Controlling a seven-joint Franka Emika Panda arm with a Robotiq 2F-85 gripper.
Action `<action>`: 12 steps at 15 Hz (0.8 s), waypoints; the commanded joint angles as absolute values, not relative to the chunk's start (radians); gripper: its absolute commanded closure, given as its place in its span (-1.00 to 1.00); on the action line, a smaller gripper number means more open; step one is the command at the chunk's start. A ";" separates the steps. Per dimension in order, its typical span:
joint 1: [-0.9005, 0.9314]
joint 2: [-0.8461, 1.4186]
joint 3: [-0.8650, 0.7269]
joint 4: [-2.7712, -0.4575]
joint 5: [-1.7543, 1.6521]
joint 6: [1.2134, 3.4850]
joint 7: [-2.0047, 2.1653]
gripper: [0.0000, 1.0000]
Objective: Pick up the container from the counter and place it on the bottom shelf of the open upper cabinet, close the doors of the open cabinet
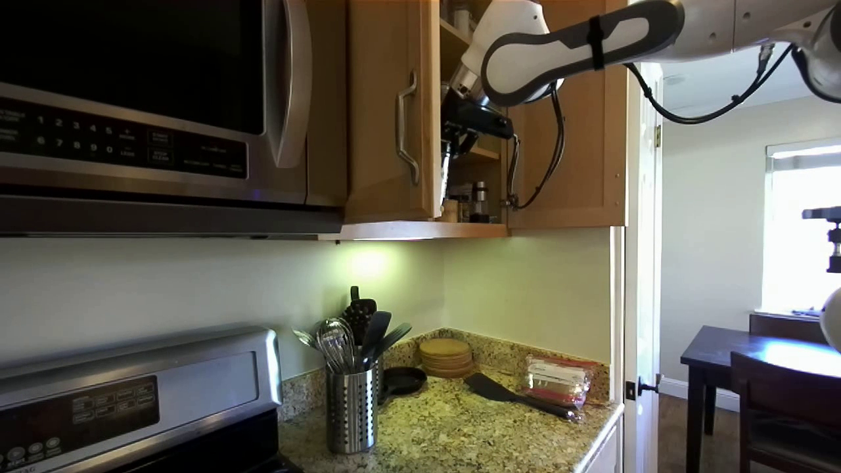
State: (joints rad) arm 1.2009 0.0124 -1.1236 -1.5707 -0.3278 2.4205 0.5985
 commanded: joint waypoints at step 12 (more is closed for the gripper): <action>0.590 0.314 -0.612 -1.313 -0.135 2.534 0.498 0.01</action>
